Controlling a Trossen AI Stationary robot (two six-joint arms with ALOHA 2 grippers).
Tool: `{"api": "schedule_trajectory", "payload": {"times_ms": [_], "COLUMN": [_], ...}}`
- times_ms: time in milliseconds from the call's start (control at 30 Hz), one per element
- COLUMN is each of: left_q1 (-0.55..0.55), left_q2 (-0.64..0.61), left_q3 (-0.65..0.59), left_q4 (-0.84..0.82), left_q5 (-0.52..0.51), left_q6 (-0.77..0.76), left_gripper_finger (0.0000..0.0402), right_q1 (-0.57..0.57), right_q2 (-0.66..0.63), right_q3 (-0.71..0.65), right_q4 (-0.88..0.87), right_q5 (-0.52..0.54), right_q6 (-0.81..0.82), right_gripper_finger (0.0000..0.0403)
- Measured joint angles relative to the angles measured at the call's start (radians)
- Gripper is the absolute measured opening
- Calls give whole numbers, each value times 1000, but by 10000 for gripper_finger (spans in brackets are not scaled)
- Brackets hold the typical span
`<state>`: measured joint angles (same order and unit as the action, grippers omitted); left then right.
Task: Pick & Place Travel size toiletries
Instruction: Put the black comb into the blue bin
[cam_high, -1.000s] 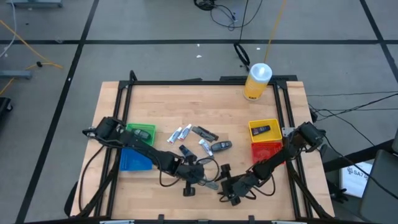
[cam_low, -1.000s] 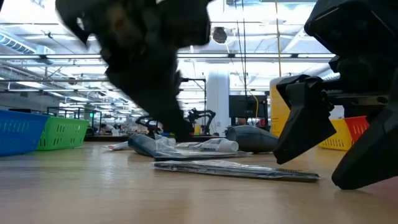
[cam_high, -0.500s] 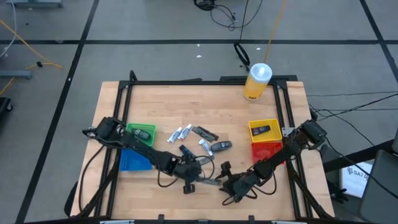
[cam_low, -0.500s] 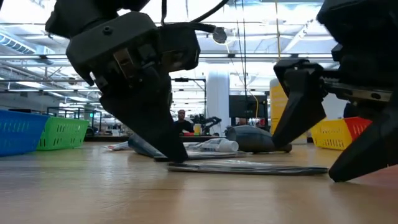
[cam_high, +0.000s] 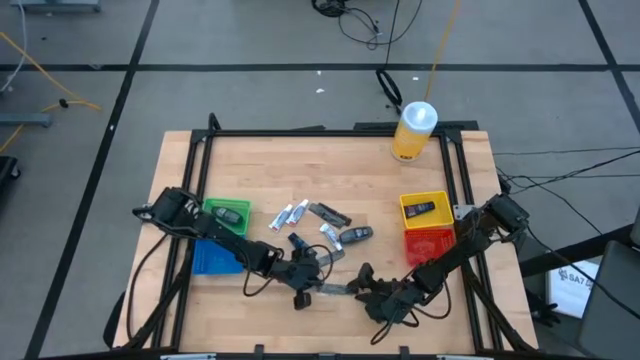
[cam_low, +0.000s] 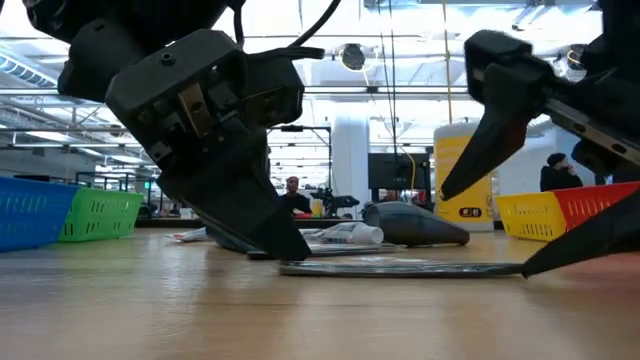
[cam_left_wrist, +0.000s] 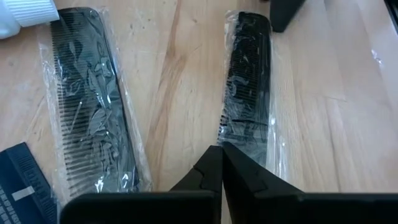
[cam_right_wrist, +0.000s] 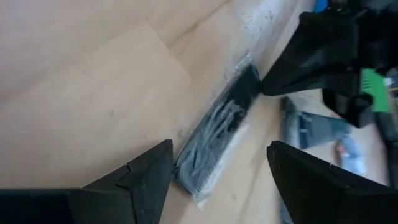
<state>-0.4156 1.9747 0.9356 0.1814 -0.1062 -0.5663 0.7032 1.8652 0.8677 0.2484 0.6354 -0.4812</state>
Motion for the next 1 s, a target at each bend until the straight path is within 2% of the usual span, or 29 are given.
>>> {"api": "schedule_trajectory", "payload": {"times_ms": [367,600,867,1000], "left_q1": [1,1,2,2], "left_q2": [3,3,3,3], "left_q3": [-2,-2,-2,-3], "left_q4": [32,33,31,34], "left_q5": [1,1,3,2], "left_q6": [11,8,11,11], "left_gripper_finger": [3,2,3,7], "right_q1": [1,52,-13,-41], "right_q2": [1,-36,-44,-43], "right_q3": [0,-4,-2,-2], "right_q4": [12,-82,-130,-97], "right_q5": [21,16,-133,-153], "right_q6": [-144,-133,-137,-186], "right_gripper_finger": [253,253,253,253]}}
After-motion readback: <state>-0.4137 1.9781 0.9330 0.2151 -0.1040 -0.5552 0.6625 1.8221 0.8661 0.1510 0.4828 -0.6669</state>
